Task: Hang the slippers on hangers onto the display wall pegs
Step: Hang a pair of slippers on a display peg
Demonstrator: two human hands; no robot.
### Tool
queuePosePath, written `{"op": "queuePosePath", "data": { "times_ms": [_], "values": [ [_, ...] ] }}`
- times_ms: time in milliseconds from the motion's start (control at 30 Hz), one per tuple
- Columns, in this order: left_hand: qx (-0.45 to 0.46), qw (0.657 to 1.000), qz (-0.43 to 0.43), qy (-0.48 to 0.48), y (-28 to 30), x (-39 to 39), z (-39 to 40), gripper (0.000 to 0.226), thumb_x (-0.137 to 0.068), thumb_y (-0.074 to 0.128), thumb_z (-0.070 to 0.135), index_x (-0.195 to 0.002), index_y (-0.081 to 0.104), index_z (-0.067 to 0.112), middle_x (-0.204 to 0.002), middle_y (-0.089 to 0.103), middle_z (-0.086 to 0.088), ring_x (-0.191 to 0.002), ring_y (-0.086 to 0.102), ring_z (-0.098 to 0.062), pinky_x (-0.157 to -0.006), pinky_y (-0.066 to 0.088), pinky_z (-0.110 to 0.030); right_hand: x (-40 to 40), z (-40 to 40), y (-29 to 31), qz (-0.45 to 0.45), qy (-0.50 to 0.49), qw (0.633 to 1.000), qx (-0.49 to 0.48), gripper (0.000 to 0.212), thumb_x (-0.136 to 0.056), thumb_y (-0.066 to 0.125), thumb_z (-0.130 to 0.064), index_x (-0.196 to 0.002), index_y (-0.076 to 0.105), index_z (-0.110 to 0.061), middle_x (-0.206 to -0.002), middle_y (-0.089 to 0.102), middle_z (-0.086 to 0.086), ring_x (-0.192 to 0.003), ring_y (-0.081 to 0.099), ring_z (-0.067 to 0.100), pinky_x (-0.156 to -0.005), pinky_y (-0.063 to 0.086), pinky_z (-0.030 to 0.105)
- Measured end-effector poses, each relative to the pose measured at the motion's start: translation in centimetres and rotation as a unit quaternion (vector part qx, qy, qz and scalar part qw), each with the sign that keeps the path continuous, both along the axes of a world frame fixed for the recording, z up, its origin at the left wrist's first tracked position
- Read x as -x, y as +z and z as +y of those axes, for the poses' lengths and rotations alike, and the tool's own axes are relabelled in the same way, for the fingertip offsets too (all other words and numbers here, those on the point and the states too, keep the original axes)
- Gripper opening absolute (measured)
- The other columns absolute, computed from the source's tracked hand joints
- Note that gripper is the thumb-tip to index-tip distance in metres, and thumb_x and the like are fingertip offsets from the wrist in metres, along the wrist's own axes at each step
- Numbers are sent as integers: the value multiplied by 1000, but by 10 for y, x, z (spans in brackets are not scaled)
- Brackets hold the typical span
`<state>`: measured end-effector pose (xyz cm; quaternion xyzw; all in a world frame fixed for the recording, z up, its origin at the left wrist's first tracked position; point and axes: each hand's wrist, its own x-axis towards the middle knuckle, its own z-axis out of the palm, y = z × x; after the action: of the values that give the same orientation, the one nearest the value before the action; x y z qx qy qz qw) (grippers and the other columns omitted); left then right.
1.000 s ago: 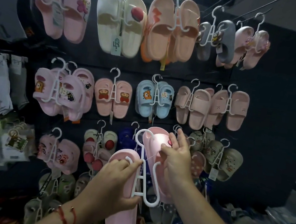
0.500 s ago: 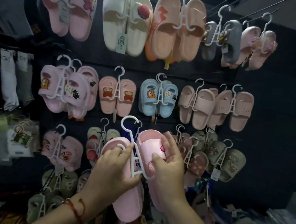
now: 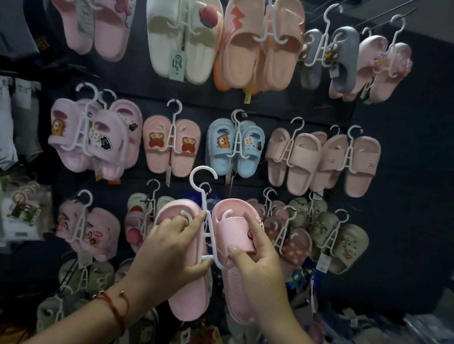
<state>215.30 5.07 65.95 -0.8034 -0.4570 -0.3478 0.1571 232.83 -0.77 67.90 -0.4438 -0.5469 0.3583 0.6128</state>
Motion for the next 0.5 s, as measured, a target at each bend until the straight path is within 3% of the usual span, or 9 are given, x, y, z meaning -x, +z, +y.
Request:
{"op": "queuePosePath", "data": {
  "times_ms": [100,233,300,400,500],
  "values": [
    [-25,1000,10,7,-4,-11,0,88,-75,56,57,-149,48,10,-91,49,0,-78,51,-24,-68,49,-39,-20,-5,-3,-38,37,998,29,73,-86,64,-20,-144,40,-55,-128,59,-16,-106,67,13,-95,57,41],
    [-66,997,31,18,-10,-33,2,85,-74,55,54,-146,52,8,-90,49,-1,-74,48,-23,-64,46,-38,-51,-12,2,-78,42,995,54,67,-95,63,-21,-139,30,-59,-122,51,-32,-105,67,9,-81,62,35],
    [-77,996,26,26,-14,-47,4,83,-74,54,53,-143,56,7,-89,50,-1,-73,48,-23,-64,45,-38,-69,-10,5,-124,10,991,46,55,-96,63,-29,-140,39,-51,-123,56,-29,-103,67,7,-72,61,29],
    [-99,994,33,25,-20,-71,6,81,-73,54,52,-141,57,8,-90,53,-3,-73,50,-26,-63,45,-40,-90,-4,17,-170,-10,985,22,25,-97,62,-30,-121,65,-35,-114,69,-12,-97,68,4,-74,60,26],
    [-129,991,35,7,-25,-97,6,81,-72,56,51,-141,56,9,-89,55,-5,-72,52,-28,-62,44,-40,-98,12,37,-185,0,982,26,25,-93,62,-39,-117,67,-34,-105,71,-7,-91,70,9,-78,60,32]
  ]
}}
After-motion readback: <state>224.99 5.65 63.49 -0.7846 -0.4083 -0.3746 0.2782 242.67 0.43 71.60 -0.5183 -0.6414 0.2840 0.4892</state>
